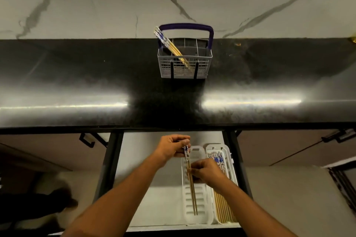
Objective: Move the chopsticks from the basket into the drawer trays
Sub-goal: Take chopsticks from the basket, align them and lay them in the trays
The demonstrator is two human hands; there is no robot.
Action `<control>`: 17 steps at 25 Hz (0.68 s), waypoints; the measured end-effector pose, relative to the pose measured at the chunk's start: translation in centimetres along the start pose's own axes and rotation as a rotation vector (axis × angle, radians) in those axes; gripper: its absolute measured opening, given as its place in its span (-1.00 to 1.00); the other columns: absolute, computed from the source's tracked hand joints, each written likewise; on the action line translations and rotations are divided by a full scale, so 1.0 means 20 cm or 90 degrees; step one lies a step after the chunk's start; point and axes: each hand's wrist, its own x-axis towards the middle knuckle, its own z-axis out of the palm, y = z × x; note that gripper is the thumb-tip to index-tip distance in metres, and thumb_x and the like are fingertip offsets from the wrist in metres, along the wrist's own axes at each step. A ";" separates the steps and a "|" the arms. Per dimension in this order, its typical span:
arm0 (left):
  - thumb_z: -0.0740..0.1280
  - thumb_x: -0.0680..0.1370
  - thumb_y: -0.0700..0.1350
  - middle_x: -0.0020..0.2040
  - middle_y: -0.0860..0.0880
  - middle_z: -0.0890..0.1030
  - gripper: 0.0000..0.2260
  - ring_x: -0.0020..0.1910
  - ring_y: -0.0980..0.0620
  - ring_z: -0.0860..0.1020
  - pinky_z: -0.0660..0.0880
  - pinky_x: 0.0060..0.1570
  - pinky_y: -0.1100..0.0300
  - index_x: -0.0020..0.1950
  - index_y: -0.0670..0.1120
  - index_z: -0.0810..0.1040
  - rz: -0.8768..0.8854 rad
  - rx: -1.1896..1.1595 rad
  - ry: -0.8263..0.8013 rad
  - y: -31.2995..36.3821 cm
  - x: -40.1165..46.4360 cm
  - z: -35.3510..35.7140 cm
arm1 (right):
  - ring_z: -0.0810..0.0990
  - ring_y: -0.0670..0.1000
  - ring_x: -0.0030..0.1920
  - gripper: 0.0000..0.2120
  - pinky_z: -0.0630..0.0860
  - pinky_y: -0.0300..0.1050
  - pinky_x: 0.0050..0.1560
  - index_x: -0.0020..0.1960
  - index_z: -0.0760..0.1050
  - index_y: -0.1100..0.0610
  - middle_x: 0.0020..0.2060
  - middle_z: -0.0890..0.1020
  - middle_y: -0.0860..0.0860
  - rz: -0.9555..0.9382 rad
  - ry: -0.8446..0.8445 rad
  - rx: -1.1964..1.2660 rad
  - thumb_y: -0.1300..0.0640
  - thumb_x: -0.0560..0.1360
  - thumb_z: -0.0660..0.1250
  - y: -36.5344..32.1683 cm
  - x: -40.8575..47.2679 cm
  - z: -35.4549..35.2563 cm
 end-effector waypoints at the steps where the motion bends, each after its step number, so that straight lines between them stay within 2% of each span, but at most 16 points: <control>1: 0.38 0.57 -0.23 -0.08 -0.13 0.74 -0.81 -0.13 -0.03 0.74 0.65 -0.19 0.18 0.17 -0.15 0.63 -0.014 0.002 -0.001 -0.04 0.02 0.01 | 0.72 0.14 -0.08 -0.92 0.67 -0.07 -0.08 -0.06 0.67 0.20 -0.13 0.73 0.16 0.013 0.008 0.008 0.28 0.53 0.39 0.05 0.03 0.01; 3: 0.39 0.56 -0.25 -0.10 -0.10 0.72 -0.80 -0.19 0.03 0.73 0.64 -0.25 0.24 0.17 -0.13 0.60 -0.042 0.000 0.012 -0.09 0.04 0.01 | 0.72 0.17 -0.07 -0.91 0.68 0.01 -0.03 -0.01 0.67 0.26 -0.12 0.73 0.18 0.048 0.031 0.022 0.30 0.52 0.39 0.14 0.09 0.04; 6: 0.39 0.57 -0.24 0.03 -0.18 0.68 -0.75 -0.06 -0.06 0.70 0.66 -0.11 0.15 0.25 -0.19 0.53 -0.088 -0.023 0.074 -0.18 0.07 -0.01 | 0.72 0.14 -0.14 -0.93 0.69 0.06 -0.06 -0.04 0.67 0.24 -0.16 0.72 0.17 0.108 0.087 0.044 0.32 0.51 0.41 0.26 0.16 0.09; 9: 0.35 0.59 -0.26 0.09 -0.27 0.66 -0.79 0.04 -0.18 0.68 0.65 0.02 -0.01 0.21 -0.26 0.53 -0.146 -0.031 0.147 -0.26 0.08 -0.04 | 0.71 0.10 -0.22 -0.89 0.70 0.00 -0.17 -0.18 0.64 0.16 -0.23 0.70 0.12 0.152 0.150 -0.004 0.30 0.50 0.43 0.30 0.25 0.14; 11: 0.33 0.59 -0.27 0.07 -0.29 0.67 -0.85 0.03 -0.21 0.68 0.65 0.02 -0.04 0.15 -0.24 0.56 -0.168 -0.038 0.171 -0.31 0.09 -0.05 | 0.68 0.07 -0.23 -0.87 0.66 -0.09 -0.21 -0.21 0.62 0.14 -0.25 0.68 0.07 0.164 0.168 -0.107 0.26 0.50 0.43 0.31 0.31 0.18; 13: 0.32 0.59 -0.28 0.04 -0.26 0.68 -0.85 -0.02 -0.18 0.69 0.67 -0.06 0.02 0.14 -0.23 0.58 -0.179 -0.031 0.185 -0.34 0.10 -0.06 | 0.66 0.08 -0.18 -0.96 0.61 -0.14 -0.21 -0.10 0.63 0.18 -0.18 0.67 0.09 0.154 0.183 -0.217 0.26 0.51 0.40 0.30 0.36 0.22; 15: 0.33 0.58 -0.29 0.01 -0.25 0.69 -0.84 -0.07 -0.15 0.69 0.67 -0.15 0.09 0.14 -0.23 0.59 -0.187 -0.022 0.193 -0.37 0.10 -0.06 | 0.66 0.11 -0.11 -0.90 0.57 -0.15 -0.21 0.01 0.62 0.23 -0.09 0.67 0.13 0.146 0.196 -0.268 0.28 0.51 0.37 0.29 0.39 0.25; 17: 0.34 0.57 -0.29 -0.01 -0.24 0.69 -0.85 -0.09 -0.14 0.69 0.67 -0.16 0.10 0.13 -0.23 0.60 -0.194 -0.020 0.194 -0.38 0.11 -0.05 | 0.65 0.09 -0.10 -0.89 0.55 -0.16 -0.23 0.04 0.60 0.23 -0.06 0.66 0.13 0.147 0.200 -0.300 0.28 0.54 0.33 0.28 0.40 0.27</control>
